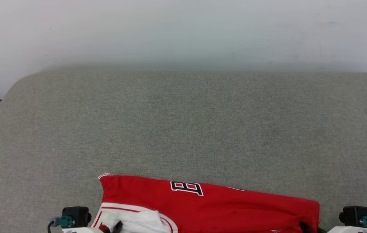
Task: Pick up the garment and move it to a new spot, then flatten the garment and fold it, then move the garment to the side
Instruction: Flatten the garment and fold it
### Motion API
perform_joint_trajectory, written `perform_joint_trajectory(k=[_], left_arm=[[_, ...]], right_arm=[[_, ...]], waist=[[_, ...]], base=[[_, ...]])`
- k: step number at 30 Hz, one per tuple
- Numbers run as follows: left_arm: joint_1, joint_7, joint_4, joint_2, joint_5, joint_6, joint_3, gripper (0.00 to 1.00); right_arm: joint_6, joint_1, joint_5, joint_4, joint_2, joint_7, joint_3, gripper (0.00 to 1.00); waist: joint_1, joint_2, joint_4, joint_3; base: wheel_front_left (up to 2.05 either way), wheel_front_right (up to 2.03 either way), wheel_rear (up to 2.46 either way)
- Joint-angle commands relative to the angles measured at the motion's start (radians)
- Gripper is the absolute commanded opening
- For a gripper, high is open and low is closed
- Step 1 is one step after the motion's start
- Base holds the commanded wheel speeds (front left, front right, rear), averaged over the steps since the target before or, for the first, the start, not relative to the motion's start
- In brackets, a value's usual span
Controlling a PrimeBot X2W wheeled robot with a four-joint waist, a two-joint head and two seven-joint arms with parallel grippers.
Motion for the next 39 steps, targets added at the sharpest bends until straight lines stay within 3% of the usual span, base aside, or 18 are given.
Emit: perform_joint_trajectory(k=[1, 5, 9, 18, 22, 28, 37, 38, 39], left_arm=[[-0.019, -0.016, 0.005, -0.005, 0.003, -0.007, 0.002, 1.00], [-0.051, -0.103, 0.024, -0.025, 0.033, -0.008, 0.021, 1.00], [-0.076, -0.204, 0.012, -0.032, 0.078, -0.004, 0.037, 1.00], [-0.117, -0.389, -0.040, -0.042, 0.195, 0.061, 0.068, 1.00], [-0.120, -0.421, -0.102, -0.053, 0.263, 0.096, 0.075, 1.00], [-0.092, -0.432, -0.189, -0.063, 0.334, 0.144, 0.088, 1.00], [-0.108, -0.435, -0.238, -0.075, 0.368, 0.148, 0.095, 1.00], [-0.110, -0.436, -0.238, -0.078, 0.370, 0.146, 0.097, 1.00], [-0.110, -0.436, -0.238, -0.082, 0.370, 0.145, 0.099, 1.00]], right_arm=[[-0.001, -0.015, -0.001, 0.001, 0.005, -0.017, 0.006, 1.00], [-0.001, -0.028, 0.002, -0.028, -0.005, -0.081, 0.013, 1.00], [-0.001, -0.031, 0.005, -0.083, -0.025, -0.069, 0.004, 1.00], [-0.001, 0.023, 0.028, -0.147, -0.100, 0.151, -0.119, 1.00], [-0.001, 0.047, 0.046, -0.187, -0.106, 0.233, -0.116, 1.00], [-0.001, 0.036, 0.055, -0.202, -0.069, 0.273, -0.083, 1.00], [-0.001, -0.013, 0.076, -0.071, -0.055, 0.323, -0.029, 1.00], [-0.001, -0.007, 0.082, -0.054, -0.050, 0.342, -0.016, 0.98], [-0.001, 0.000, 0.089, -0.038, -0.044, 0.360, -0.005, 0.68]], waist=[[0.0001, 0.0000, -0.001, -0.001], [0.0001, 0.0000, -0.005, -0.009], [0.0001, 0.0000, -0.006, -0.019], [0.0001, 0.0000, 0.016, -0.022], [0.0001, 0.0000, 0.037, -0.012], [0.0001, 0.0000, 0.072, 0.022], [0.0001, 0.0000, 0.108, 0.084], [0.0001, 0.0000, 0.110, 0.089], [0.0001, 0.0000, 0.111, 0.092]], base=[[0.00, 0.00, 0.00], [0.00, 0.00, 0.00], [0.00, 0.00, 0.00], [0.00, 0.00, 0.00], [0.00, 0.00, 0.00], [0.00, 0.00, 0.00], [0.00, 0.00, 0.00], [0.00, 0.00, 0.00], [0.00, 0.00, 0.00]])
